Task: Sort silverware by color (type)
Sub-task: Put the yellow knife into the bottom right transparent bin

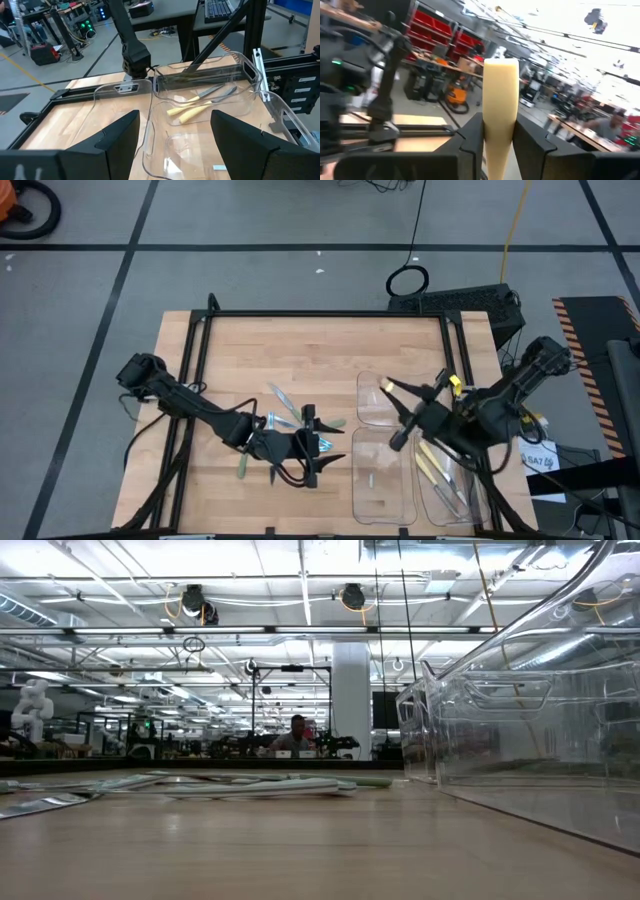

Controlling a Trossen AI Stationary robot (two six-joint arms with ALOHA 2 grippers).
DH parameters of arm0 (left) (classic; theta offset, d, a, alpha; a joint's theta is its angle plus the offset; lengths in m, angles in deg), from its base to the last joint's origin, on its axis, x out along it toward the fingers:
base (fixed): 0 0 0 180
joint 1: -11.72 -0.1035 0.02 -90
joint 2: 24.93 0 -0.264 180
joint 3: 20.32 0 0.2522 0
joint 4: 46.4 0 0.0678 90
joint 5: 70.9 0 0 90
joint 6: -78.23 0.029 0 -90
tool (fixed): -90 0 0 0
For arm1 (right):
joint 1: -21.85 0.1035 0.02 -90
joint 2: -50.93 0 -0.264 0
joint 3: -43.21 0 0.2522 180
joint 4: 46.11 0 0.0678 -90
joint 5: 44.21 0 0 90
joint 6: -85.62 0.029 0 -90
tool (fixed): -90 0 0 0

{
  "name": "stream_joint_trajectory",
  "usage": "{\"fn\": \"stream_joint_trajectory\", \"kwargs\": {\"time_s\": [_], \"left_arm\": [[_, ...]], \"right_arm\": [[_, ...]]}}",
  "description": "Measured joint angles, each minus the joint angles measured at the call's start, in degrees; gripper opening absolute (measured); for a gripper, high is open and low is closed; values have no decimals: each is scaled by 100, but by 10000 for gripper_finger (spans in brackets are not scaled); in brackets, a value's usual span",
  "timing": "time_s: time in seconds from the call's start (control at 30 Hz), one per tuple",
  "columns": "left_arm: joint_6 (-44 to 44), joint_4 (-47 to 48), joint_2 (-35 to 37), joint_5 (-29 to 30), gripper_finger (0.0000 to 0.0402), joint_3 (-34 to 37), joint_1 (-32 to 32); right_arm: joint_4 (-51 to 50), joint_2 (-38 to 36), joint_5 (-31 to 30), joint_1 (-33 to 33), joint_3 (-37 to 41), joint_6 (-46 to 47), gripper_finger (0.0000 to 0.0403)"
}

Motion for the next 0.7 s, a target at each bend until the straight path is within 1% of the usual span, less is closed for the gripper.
{"fn": "stream_joint_trajectory", "kwargs": {"time_s": [0.07, 0.1, 0.13, 0.23, 0.27, 0.33, 0.4, 0.47, 0.57, 0.7], "left_arm": [[-5, 18, 0, 0, 253, 0, 0], [-3, 23, -1, 0, 253, 0, 0], [10, 23, -2, 0, 253, 0, 0], [-9, 22, -2, 0, 253, 0, 0], [-26, 24, -2, 0, 253, 0, 0], [-68, 55, -2, 0, 253, 0, 25], [-108, 129, -3, 0, 253, 0, 54], [-140, 242, 17, 0, 253, 0, 94], [-243, 410, 112, 0, 253, 4, 140], [-429, 651, 218, 4, 253, 7, 188]], "right_arm": [[-387, -73, 58, -127, 0, 331, 74], [-692, -121, 236, -184, 0, 646, 75], [-1042, -164, 557, -264, -1, 1006, 75], [-2137, -191, 1855, -621, -2, 2137, 75], [-2473, -178, 2189, -742, -2, 2448, 75], [-3071, -169, 2580, -963, 4, 2993, 75], [-3498, -182, 2731, -1135, 3, 3591, 75], [-3894, -236, 2717, -1212, 2, 4250, 75], [-4581, -432, 2741, -1172, 1, 5410, 75], [-5873, -618, 2911, -1008, -290, 6770, 75]]}}
